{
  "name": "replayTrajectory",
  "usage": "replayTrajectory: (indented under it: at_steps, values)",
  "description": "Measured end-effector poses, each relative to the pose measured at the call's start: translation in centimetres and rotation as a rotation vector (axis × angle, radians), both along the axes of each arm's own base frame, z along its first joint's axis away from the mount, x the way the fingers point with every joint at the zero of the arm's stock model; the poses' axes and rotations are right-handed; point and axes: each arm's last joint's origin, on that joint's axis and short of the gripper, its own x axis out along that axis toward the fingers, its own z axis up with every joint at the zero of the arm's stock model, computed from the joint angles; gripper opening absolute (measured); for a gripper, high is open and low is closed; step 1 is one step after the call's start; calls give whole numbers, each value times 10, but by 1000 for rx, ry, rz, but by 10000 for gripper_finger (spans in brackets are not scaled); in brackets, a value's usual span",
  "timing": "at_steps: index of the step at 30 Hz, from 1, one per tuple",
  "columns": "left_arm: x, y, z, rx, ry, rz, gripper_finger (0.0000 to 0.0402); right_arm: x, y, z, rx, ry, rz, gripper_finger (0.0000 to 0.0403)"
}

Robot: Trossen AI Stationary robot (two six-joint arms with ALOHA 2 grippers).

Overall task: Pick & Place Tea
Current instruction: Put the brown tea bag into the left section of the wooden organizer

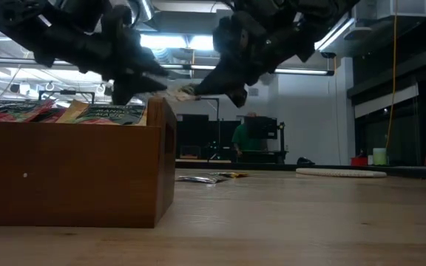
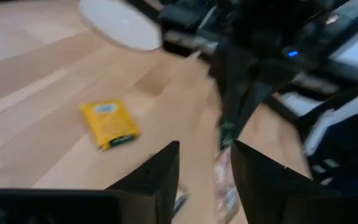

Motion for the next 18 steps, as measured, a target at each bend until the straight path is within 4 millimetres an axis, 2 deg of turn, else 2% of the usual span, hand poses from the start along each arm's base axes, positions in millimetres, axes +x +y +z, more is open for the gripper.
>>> replayTrajectory:
  at_steps: [7,18]
  values:
    - [3,0,13,16,-133,-38,159,5,3,8,-44,-95,-15,0]
    - [3,1,11,19,-123,-26,139,10,4,18,-52,-211,-8,0]
